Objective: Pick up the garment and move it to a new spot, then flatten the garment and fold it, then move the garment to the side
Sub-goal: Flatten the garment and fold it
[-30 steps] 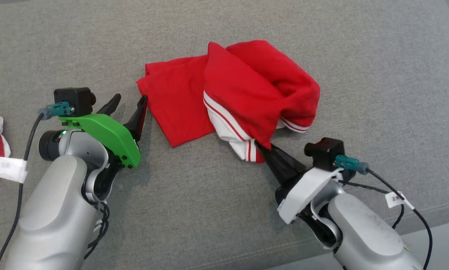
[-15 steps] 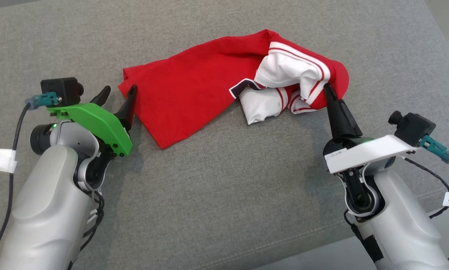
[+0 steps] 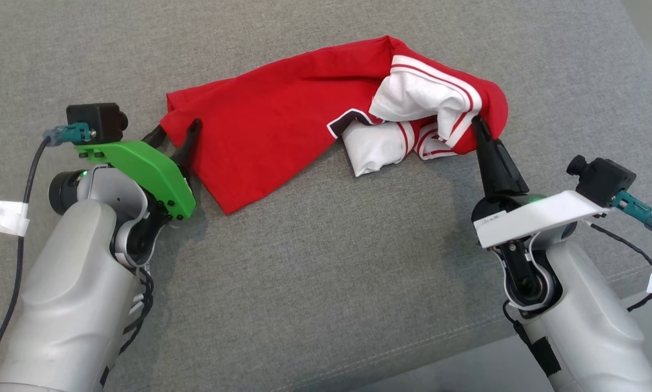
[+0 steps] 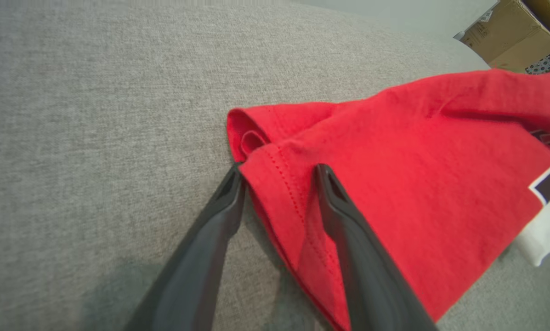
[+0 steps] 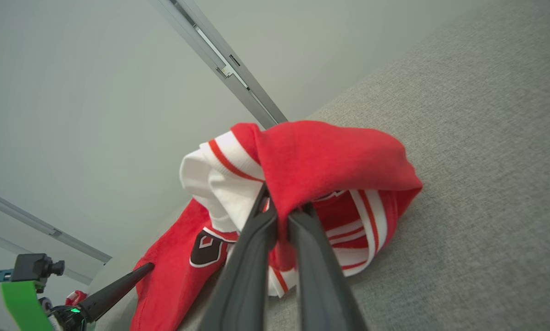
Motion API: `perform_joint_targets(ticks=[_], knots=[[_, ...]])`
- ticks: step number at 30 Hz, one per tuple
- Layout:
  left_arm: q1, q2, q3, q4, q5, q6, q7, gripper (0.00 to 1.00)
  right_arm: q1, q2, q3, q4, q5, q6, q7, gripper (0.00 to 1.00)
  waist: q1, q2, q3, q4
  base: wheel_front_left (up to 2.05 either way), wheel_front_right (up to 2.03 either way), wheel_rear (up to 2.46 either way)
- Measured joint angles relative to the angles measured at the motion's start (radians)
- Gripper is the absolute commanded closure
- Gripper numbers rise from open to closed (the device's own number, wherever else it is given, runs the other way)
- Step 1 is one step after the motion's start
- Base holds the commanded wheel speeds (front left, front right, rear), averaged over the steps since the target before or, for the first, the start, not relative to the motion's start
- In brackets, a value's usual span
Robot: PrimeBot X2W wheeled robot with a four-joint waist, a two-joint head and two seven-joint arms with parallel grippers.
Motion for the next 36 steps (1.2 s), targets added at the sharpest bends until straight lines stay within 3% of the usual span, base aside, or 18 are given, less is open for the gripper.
perform_joint_targets(ticks=[1, 2, 6, 8, 9, 10, 11, 24, 28, 32, 36], knots=[[-0.004, 0.000, 0.000, 0.000, 0.000, -0.006, -0.002, 0.51, 0.000, -0.004, 0.001, 0.001, 0.000, 0.000, 0.000, 0.93, 0.0001, 0.0000, 0.001, 0.000, 0.00, 0.00, 0.00], [-0.011, 0.000, 0.000, 0.000, 0.000, -0.006, -0.002, 0.54, 0.000, -0.007, 0.002, 0.002, 0.000, 0.000, 0.000, 0.92, 0.0000, 0.0000, 0.002, 0.001, 0.00, 0.00, 0.00], [-0.030, 0.000, 0.000, 0.004, 0.002, -0.006, -0.020, 0.54, 0.000, -0.013, 0.005, 0.010, -0.009, 0.000, 0.000, 0.88, 0.0000, 0.0000, 0.003, 0.003, 0.00, 0.00, 0.00], [-0.030, -0.001, -0.004, 0.011, 0.005, -0.008, -0.029, 0.60, -0.001, -0.017, 0.004, 0.015, -0.009, 0.000, 0.000, 0.87, 0.0000, 0.0000, 0.001, 0.006, 0.00, 0.00, 0.00], [-0.030, -0.002, -0.007, 0.018, 0.006, -0.014, -0.034, 0.68, -0.001, -0.020, 0.003, 0.019, -0.009, 0.000, 0.000, 0.86, 0.0000, 0.0000, -0.001, 0.007, 0.00, 0.00, 0.00], [-0.030, -0.003, -0.010, 0.022, 0.006, -0.016, -0.036, 0.92, -0.001, -0.024, 0.002, 0.021, -0.009, 0.000, 0.000, 0.85, 0.0000, 0.0000, -0.003, 0.009, 0.00, 0.00, 0.00], [-0.030, -0.005, -0.013, 0.025, 0.006, -0.019, -0.037, 1.00, -0.001, -0.027, 0.000, 0.023, -0.009, 0.000, 0.000, 0.85, 0.0000, 0.0000, -0.005, 0.011, 0.00, 0.00, 0.00], [-0.032, -0.032, -0.021, -0.042, 0.020, -0.050, -0.182, 1.00, -0.001, -0.064, -0.051, 0.017, -0.020, 0.000, 0.000, 0.88, 0.0000, 0.0000, -0.069, 0.041, 0.00, 0.00, 0.00], [-0.040, -0.029, 0.001, -0.097, 0.029, -0.052, -0.240, 1.00, -0.015, -0.090, -0.080, -0.049, -0.021, 0.000, 0.000, 0.90, 0.0000, 0.0000, -0.097, 0.053, 0.00, 0.00, 0.00], [-0.048, -0.008, 0.022, -0.166, 0.025, -0.059, -0.284, 1.00, -0.051, -0.108, -0.110, -0.142, -0.012, 0.000, -0.002, 1.00, 0.0000, 0.0000, -0.128, 0.067, 0.00, 0.00, 0.00], [-0.035, 0.000, 0.026, -0.213, -0.031, -0.067, -0.263, 1.00, -0.049, -0.151, -0.060, -0.184, 0.043, 0.000, -0.002, 1.00, 0.0000, 0.0001, -0.160, 0.083, 0.00, 0.00, 0.00]])
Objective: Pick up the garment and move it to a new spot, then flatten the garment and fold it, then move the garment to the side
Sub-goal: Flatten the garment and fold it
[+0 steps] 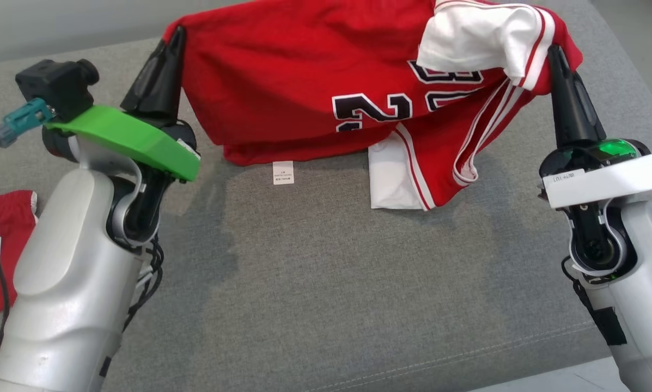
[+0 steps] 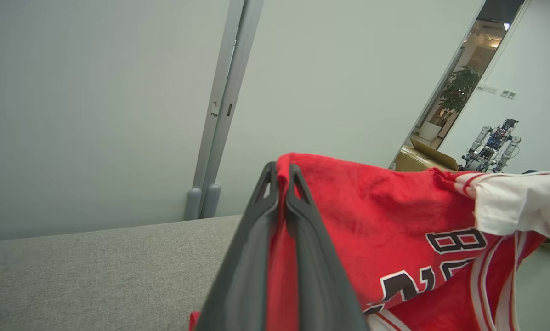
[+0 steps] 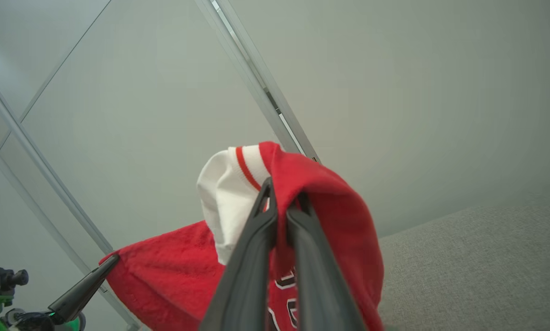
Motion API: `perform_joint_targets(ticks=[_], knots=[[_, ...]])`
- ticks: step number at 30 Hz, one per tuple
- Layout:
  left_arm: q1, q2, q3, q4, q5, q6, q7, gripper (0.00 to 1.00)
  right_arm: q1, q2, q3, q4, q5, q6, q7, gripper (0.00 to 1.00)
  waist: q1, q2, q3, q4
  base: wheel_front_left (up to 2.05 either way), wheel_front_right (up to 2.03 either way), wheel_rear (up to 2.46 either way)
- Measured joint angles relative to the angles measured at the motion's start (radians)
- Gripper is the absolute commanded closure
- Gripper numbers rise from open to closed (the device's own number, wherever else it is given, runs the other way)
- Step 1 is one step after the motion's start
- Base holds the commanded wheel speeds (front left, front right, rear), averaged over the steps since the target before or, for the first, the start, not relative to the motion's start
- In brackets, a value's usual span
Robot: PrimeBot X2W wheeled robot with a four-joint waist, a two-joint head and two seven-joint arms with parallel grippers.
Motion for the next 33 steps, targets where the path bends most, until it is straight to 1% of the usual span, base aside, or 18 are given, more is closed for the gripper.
perform_joint_targets(ticks=[2, 6, 9, 12, 15, 16, 18, 20, 22, 24, 26, 30, 33], knots=[[0.035, 0.000, -0.014, -0.022, -0.024, -0.001, 0.022, 1.00, 0.026, -0.042, 0.017, -0.010, 0.026, 0.000, 0.004, 1.00, 0.0000, 0.0000, -0.014, 0.010, 0.00, 0.00, 0.00], [0.146, 0.011, -0.055, -0.050, -0.069, -0.008, 0.093, 1.00, 0.122, -0.109, 0.039, -0.020, 0.096, 0.000, 0.058, 1.00, 0.0000, -0.0001, -0.039, 0.036, 0.00, 0.00, 0.00], [0.222, 0.040, -0.074, -0.073, -0.092, -0.008, 0.143, 1.00, 0.195, -0.132, 0.054, -0.035, 0.156, 0.000, 0.092, 1.00, 0.0000, 0.0000, -0.054, 0.056, 0.00, 0.00, 0.00], [0.294, 0.063, -0.082, -0.097, -0.157, -0.008, 0.203, 1.00, 0.243, -0.147, 0.074, -0.055, 0.217, 0.000, 0.130, 1.00, 0.0000, 0.0000, -0.068, 0.071, 0.00, 0.00, 0.00], [0.362, 0.074, -0.103, -0.133, -0.198, -0.008, 0.257, 1.00, 0.296, -0.171, 0.090, -0.071, 0.261, 0.000, 0.166, 1.00, 0.0000, 0.0000, -0.078, 0.084, 0.00, 0.00, 0.00], [0.381, 0.080, -0.100, -0.157, -0.207, -0.008, 0.257, 1.00, 0.310, -0.181, 0.090, -0.081, 0.267, 0.000, 0.170, 1.00, 0.0000, 0.0000, -0.081, 0.087, 0.00, 0.00, 0.00], [0.397, 0.090, -0.062, -0.202, -0.226, -0.008, 0.232, 1.00, 0.322, -0.194, 0.072, -0.102, 0.268, 0.000, 0.157, 1.00, 0.0000, 0.0000, -0.085, 0.090, 0.00, 0.00, 0.00], [0.397, 0.110, -0.037, -0.230, -0.232, -0.008, 0.221, 1.00, 0.320, -0.206, 0.053, -0.125, 0.278, 0.000, 0.141, 1.00, 0.0000, 0.0000, -0.090, 0.091, 0.00, 0.00, 0.00], [0.403, 0.132, -0.046, -0.245, -0.234, -0.008, 0.247, 1.00, 0.321, -0.211, 0.062, -0.142, 0.306, 0.000, 0.149, 1.00, 0.0000, 0.0000, -0.098, 0.090, 0.00, 0.00, 0.00], [0.432, 0.143, -0.067, -0.258, -0.262, -0.008, 0.292, 1.00, 0.331, -0.217, 0.075, -0.150, 0.329, 0.000, 0.168, 1.00, 0.0000, 0.0000, -0.107, 0.089, 0.00, 0.00, 0.00], [0.489, 0.166, -0.098, -0.277, -0.281, -0.008, 0.353, 1.00, 0.369, -0.242, 0.080, -0.160, 0.362, 0.000, 0.195, 1.00, 0.0000, 0.0000, -0.116, 0.089, 0.00, 0.00, 0.00], [0.597, 0.235, -0.146, -0.316, -0.326, -0.007, 0.467, 1.00, 0.477, -0.289, 0.087, -0.173, 0.433, 0.000, 0.255, 1.00, 0.0000, 0.0000, -0.120, 0.085, 0.00, 0.00, 0.00], [0.620, 0.257, -0.151, -0.347, -0.330, -0.003, 0.492, 1.00, 0.509, -0.310, 0.099, -0.178, 0.445, 0.000, 0.285, 1.00, 0.0000, 0.0000, -0.112, 0.084, 0.00, 0.00, 0.00]])
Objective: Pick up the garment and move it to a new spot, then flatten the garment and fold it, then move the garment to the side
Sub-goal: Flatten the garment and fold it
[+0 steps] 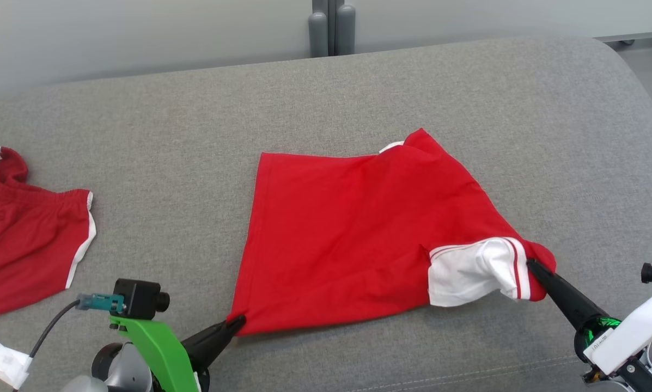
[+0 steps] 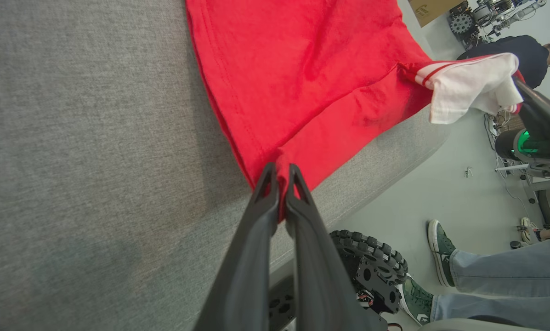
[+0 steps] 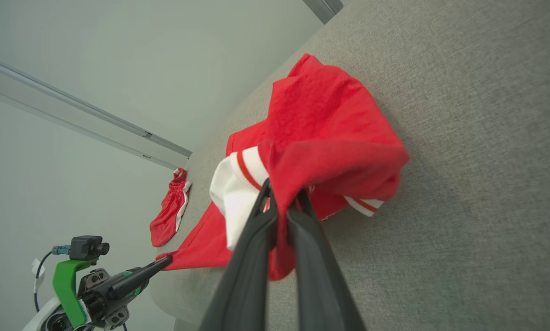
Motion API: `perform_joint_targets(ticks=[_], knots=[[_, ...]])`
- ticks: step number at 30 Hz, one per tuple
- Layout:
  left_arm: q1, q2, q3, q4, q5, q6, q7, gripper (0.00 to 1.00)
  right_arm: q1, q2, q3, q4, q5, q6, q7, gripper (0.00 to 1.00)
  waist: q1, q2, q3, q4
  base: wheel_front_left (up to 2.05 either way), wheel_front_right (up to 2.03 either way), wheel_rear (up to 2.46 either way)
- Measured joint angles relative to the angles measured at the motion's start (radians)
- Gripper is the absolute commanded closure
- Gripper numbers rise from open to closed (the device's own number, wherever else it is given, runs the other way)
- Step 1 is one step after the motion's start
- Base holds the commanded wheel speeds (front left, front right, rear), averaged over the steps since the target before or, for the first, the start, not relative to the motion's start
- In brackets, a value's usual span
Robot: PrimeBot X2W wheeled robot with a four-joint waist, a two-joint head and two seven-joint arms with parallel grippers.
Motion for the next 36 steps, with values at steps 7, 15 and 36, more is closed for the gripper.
perform_joint_targets(ticks=[7, 15, 36], knots=[[0.015, 0.022, 0.009, -0.097, -0.035, 0.021, 0.045, 1.00, 0.023, -0.039, 0.046, -0.020, 0.049, 0.000, 0.094, 1.00, 0.0000, 0.0000, 0.041, -0.008, 0.00, 0.00, 0.00], [0.005, 0.022, 0.010, -0.129, -0.101, 0.035, 0.122, 1.00, -0.069, -0.042, 0.055, -0.044, 0.071, 0.000, 0.151, 1.00, 0.0000, 0.0000, 0.106, -0.020, 0.00, 0.00, 0.00], [-1.039, -0.048, 0.325, 0.021, 0.116, 0.088, -0.061, 1.00, -1.143, 0.161, -0.252, 0.141, 0.012, -0.037, -0.035, 1.00, 0.0001, 0.0000, 0.317, -0.051, 0.00, 0.00, 0.00]])
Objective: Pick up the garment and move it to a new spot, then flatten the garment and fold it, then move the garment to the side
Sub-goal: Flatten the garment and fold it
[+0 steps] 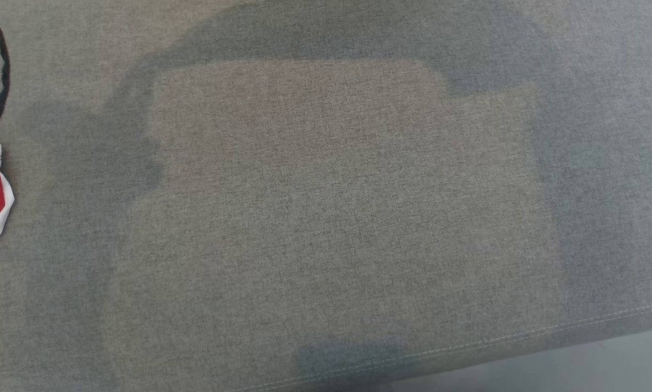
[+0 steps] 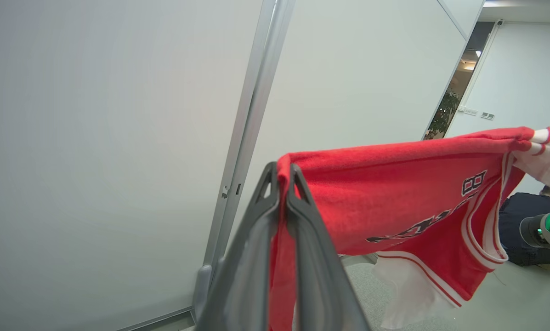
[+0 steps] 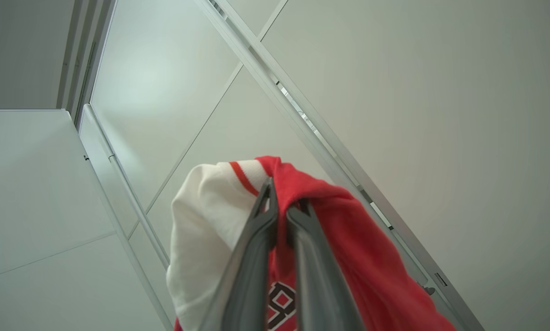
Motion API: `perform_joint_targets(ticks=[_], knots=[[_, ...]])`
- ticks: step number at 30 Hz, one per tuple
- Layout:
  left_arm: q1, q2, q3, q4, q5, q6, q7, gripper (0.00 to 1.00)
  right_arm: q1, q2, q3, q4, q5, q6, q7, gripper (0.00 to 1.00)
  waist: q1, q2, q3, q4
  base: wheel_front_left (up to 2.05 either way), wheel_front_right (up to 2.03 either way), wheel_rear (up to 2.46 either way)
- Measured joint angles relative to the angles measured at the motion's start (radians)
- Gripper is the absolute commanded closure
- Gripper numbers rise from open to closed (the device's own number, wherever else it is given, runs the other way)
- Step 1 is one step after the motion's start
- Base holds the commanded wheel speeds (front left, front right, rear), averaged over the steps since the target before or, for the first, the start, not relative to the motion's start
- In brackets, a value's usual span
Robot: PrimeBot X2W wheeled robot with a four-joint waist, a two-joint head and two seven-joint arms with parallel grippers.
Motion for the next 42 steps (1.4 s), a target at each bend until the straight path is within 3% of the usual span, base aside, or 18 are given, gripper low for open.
perform_joint_targets(ticks=[4, 8, 12, 24, 30, 37, 40, 41, 42], knots=[[0.067, -0.035, -0.076, 0.067, -0.009, -0.061, -0.020, 1.00, 0.060, -0.016, 0.145, 0.064, -0.023, 0.027, 0.050, 1.00, 0.0000, 0.0000, -0.013, 0.024, 0.00, 0.00, 0.00], [0.301, -0.053, -0.156, 0.136, -0.040, -0.071, -0.021, 1.00, 0.300, -0.021, 0.283, 0.157, -0.010, 0.027, 0.146, 1.00, 0.0000, 0.0000, -0.036, 0.040, 0.00, 0.00, 0.00], [0.508, -0.077, -0.184, 0.181, -0.067, -0.072, -0.053, 1.00, 0.501, -0.027, 0.324, 0.226, 0.054, 0.027, 0.196, 1.00, 0.0000, 0.0000, -0.060, 0.050, 0.00, 0.00, 0.00], [0.749, -0.066, -0.201, 0.219, -0.054, -0.081, -0.153, 1.00, 0.714, -0.022, 0.284, 0.281, 0.175, 0.034, 0.182, 1.00, 0.0000, 0.0000, -0.146, 0.036, 0.00, 0.00, 0.00], [0.814, -0.047, -0.202, 0.221, -0.051, -0.081, -0.188, 1.00, 0.796, -0.011, 0.292, 0.282, 0.277, 0.035, 0.252, 1.00, 0.0000, 0.0000, -0.198, 0.032, 0.00, 0.00, 0.00], [0.903, -0.058, -0.275, 0.235, -0.042, -0.082, -0.172, 1.00, 0.851, -0.121, 0.298, 0.327, 0.241, 0.035, 0.291, 1.00, -0.0001, 0.0000, -0.253, 0.045, 0.00, 0.00, 0.00], [0.915, -0.068, -0.290, 0.241, -0.034, -0.082, -0.173, 1.00, 0.852, -0.132, 0.307, 0.330, 0.209, 0.035, 0.297, 1.00, -0.0001, 0.0000, -0.266, 0.058, 0.00, 0.00, 0.00], [0.919, -0.071, -0.290, 0.242, -0.031, -0.082, -0.174, 0.98, 0.852, -0.132, 0.312, 0.330, 0.203, 0.035, 0.298, 0.99, 0.0000, 0.0000, -0.270, 0.062, 0.00, 0.00, 0.00], [0.922, -0.075, -0.289, 0.244, -0.030, -0.081, -0.182, 0.86, 0.852, -0.133, 0.319, 0.330, 0.195, 0.035, 0.298, 0.86, 0.0000, 0.0000, -0.273, 0.065, 0.00, 0.00, 0.00]])
